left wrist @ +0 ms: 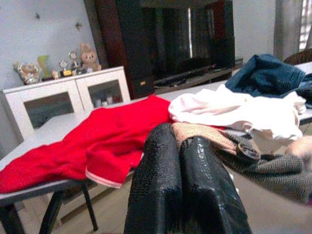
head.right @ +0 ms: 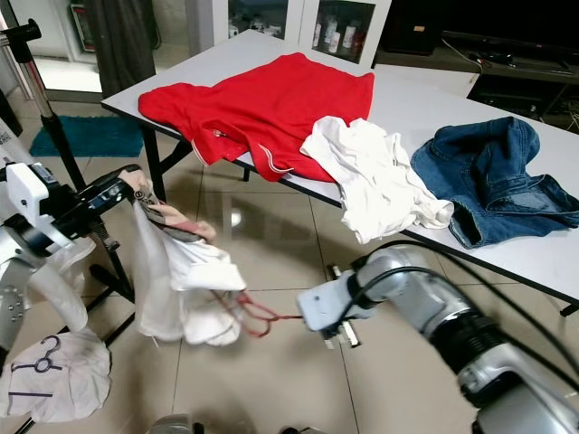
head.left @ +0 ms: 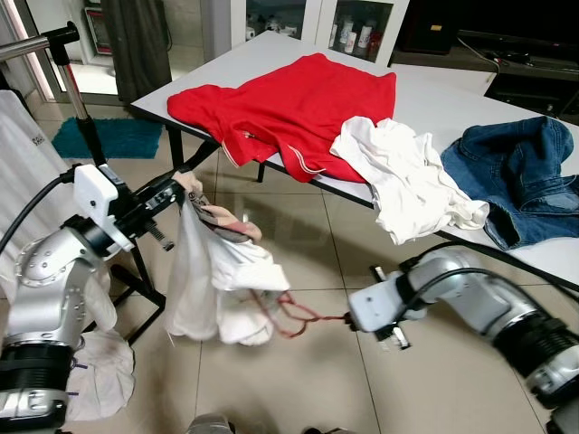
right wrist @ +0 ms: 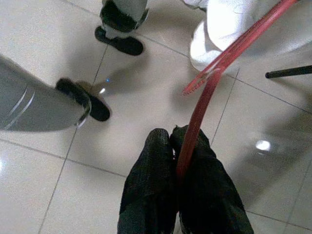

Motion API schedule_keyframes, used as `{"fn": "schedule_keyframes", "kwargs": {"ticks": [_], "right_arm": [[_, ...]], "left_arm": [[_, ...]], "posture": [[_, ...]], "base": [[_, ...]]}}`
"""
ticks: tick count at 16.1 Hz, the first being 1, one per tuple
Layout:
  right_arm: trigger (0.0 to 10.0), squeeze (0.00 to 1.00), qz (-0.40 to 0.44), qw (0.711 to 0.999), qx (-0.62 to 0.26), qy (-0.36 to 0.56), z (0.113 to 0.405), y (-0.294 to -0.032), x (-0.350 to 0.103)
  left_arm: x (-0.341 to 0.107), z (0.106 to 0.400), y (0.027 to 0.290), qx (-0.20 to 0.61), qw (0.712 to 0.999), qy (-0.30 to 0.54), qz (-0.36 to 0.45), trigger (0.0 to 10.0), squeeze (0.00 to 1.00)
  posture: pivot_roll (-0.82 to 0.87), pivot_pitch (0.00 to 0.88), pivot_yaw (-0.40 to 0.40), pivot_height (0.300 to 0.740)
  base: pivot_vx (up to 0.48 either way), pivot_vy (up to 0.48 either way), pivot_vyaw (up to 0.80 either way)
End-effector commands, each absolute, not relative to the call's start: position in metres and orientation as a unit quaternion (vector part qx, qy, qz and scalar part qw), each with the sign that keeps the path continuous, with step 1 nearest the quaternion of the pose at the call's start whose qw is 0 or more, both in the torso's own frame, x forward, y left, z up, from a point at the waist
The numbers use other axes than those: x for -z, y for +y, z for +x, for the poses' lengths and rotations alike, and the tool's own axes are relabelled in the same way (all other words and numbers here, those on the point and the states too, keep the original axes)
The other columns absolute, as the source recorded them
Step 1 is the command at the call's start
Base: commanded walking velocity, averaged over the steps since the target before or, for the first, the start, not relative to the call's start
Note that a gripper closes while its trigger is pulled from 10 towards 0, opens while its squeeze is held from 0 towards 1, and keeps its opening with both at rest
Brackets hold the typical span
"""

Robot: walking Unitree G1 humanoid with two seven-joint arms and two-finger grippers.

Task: Hang hanger

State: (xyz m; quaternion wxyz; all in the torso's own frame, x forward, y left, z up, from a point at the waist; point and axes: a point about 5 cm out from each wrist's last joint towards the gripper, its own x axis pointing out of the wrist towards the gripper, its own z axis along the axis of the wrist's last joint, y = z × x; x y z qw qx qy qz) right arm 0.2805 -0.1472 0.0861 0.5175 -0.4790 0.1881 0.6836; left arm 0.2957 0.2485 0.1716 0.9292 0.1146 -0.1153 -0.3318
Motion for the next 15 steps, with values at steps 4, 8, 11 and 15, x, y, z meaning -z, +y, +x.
{"fn": "schedule_keyframes", "kwargs": {"ticks": [4, 8, 11, 15], "right_arm": [[0.0, 0.00, -0.493, 0.510, -0.679, 0.193, 0.280, -0.150, -0.075], [0.0, 0.00, -0.505, 0.509, -0.689, 0.106, 0.283, -0.114, -0.083], [0.0, 0.00, -0.533, 0.477, -0.692, 0.094, 0.284, -0.094, -0.077], [0.0, 0.00, -0.588, 0.464, -0.659, 0.074, 0.296, -0.069, -0.076]], "left_arm": [[-0.199, 0.299, 0.257, 0.265, 0.938, -0.175, 0.139, 0.0, 0.00], [-0.198, 0.299, 0.221, 0.329, 0.909, -0.178, 0.185, 0.0, 0.00], [-0.207, 0.308, 0.214, 0.328, 0.899, -0.194, 0.216, 0.0, 0.00], [-0.205, 0.316, 0.209, 0.317, 0.908, -0.195, 0.191, 0.0, 0.00]], "posture": [[0.10, 0.039, -0.093, 0.740], [0.10, 0.030, -0.087, 0.740], [0.10, 0.029, -0.088, 0.740], [0.10, 0.026, -0.084, 0.740]], "base": [[0.000, 0.000, 0.00], [0.000, 0.000, 0.00], [0.000, 0.000, 0.00], [0.000, 0.000, 0.00]]}}
